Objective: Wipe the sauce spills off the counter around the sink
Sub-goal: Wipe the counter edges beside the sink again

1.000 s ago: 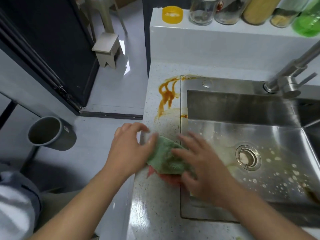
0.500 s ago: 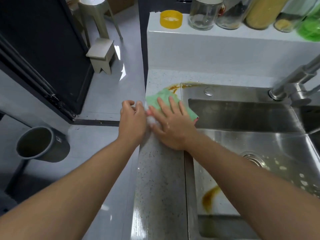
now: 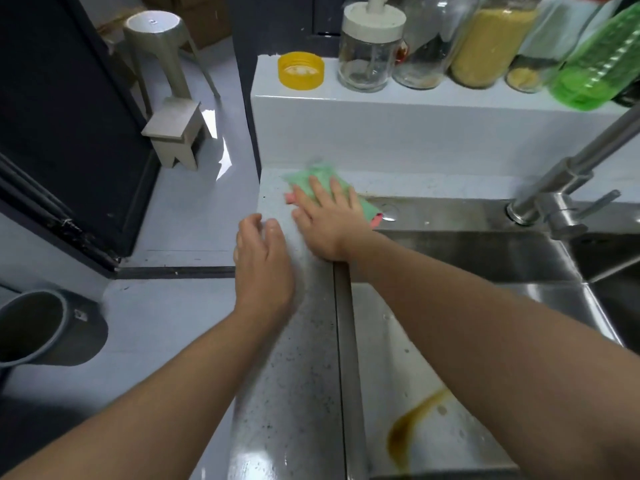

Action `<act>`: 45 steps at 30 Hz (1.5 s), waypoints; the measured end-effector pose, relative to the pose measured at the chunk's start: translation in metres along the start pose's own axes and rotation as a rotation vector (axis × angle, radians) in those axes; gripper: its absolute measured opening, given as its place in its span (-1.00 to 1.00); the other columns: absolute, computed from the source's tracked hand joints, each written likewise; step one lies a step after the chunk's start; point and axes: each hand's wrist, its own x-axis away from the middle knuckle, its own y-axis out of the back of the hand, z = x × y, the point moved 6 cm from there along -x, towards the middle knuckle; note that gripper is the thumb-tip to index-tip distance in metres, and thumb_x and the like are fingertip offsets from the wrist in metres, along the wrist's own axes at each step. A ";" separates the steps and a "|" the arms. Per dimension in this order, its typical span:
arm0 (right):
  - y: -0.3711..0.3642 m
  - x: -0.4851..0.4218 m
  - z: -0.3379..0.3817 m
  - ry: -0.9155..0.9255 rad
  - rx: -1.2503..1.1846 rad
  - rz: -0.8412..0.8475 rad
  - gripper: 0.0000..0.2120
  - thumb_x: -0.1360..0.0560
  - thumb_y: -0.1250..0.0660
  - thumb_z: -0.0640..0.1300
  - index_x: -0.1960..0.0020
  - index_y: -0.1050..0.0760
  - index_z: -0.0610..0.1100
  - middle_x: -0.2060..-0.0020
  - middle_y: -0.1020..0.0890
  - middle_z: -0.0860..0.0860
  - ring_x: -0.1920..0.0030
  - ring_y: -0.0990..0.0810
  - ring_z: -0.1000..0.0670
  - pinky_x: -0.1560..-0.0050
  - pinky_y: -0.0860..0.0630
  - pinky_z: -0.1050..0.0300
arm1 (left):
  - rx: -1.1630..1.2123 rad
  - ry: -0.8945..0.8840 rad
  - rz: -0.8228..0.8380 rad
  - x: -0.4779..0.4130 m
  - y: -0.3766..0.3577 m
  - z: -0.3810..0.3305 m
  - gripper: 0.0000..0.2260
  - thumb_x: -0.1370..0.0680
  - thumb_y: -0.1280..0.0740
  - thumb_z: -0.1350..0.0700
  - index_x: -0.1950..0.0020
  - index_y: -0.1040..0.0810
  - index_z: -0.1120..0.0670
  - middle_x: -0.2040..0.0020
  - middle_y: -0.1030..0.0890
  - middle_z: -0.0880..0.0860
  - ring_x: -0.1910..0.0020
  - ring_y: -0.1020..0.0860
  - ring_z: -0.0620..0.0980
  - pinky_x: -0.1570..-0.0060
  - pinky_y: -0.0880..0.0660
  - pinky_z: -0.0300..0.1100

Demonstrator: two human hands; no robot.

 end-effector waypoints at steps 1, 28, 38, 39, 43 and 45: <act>0.006 0.001 -0.024 -0.067 -0.004 0.005 -0.46 -0.66 0.18 0.17 -0.62 0.16 0.17 -0.63 0.17 0.01 -0.60 0.25 -0.16 -0.53 0.32 -0.19 | -0.049 -0.017 0.016 0.003 -0.003 -0.001 -0.58 -0.63 0.00 -0.14 -0.39 -0.34 0.02 -0.32 -0.46 0.04 -0.33 -0.40 0.07 -0.34 -0.37 0.13; 0.038 0.050 -0.206 -0.649 -0.122 -0.054 -0.38 -0.62 0.30 0.18 -0.63 0.07 0.01 -0.63 0.10 -0.12 -0.60 0.21 -0.22 -0.56 0.25 -0.19 | -0.850 -0.278 0.234 0.016 -0.028 -0.003 -0.35 -0.56 -0.11 -0.27 -0.50 -0.19 0.12 -0.63 0.00 0.20 -0.62 0.13 0.12 -0.57 0.21 0.11; 0.024 0.003 -0.072 -0.125 -0.145 0.023 -0.43 -0.67 0.22 0.15 -0.64 0.02 -0.01 -0.63 0.08 -0.05 -0.61 0.21 -0.12 -0.58 0.25 -0.10 | -0.979 -0.071 0.424 0.002 -0.038 -0.027 -0.12 -0.46 -0.29 -0.34 -0.57 -0.13 0.18 -0.61 0.03 0.31 -0.61 0.10 0.24 -0.54 0.02 0.10; 0.023 -0.005 -0.046 -0.039 -0.131 0.058 -0.47 -0.70 0.16 0.11 -0.63 -0.01 -0.02 -0.63 0.07 -0.05 -0.61 0.19 -0.14 -0.58 0.25 -0.09 | -0.979 -0.065 0.434 0.000 -0.038 -0.027 -0.13 -0.47 -0.29 -0.31 -0.57 -0.12 0.19 -0.61 0.02 0.31 -0.61 0.10 0.24 -0.55 0.01 0.09; 0.030 -0.020 0.035 0.311 -0.321 0.195 -0.58 -0.73 0.00 -0.07 -0.55 -0.27 -0.12 -0.59 -0.20 -0.05 -0.60 -0.07 -0.04 -0.54 0.03 0.20 | -0.972 -0.070 0.471 -0.003 -0.037 -0.020 -0.08 -0.47 -0.29 -0.28 -0.61 0.01 0.20 -0.62 0.09 0.29 -0.61 0.16 0.22 -0.57 0.06 0.06; 0.045 -0.023 0.023 0.198 -0.504 0.185 -0.62 -0.72 -0.07 -0.12 -0.44 -0.41 -0.25 -0.38 -0.53 -0.09 -0.38 -0.48 0.10 -0.25 -0.32 0.45 | -0.960 -0.069 0.490 -0.001 -0.036 -0.020 -0.04 -0.47 -0.31 -0.31 -0.61 0.04 0.22 -0.62 0.12 0.30 -0.61 0.18 0.23 -0.57 0.08 0.05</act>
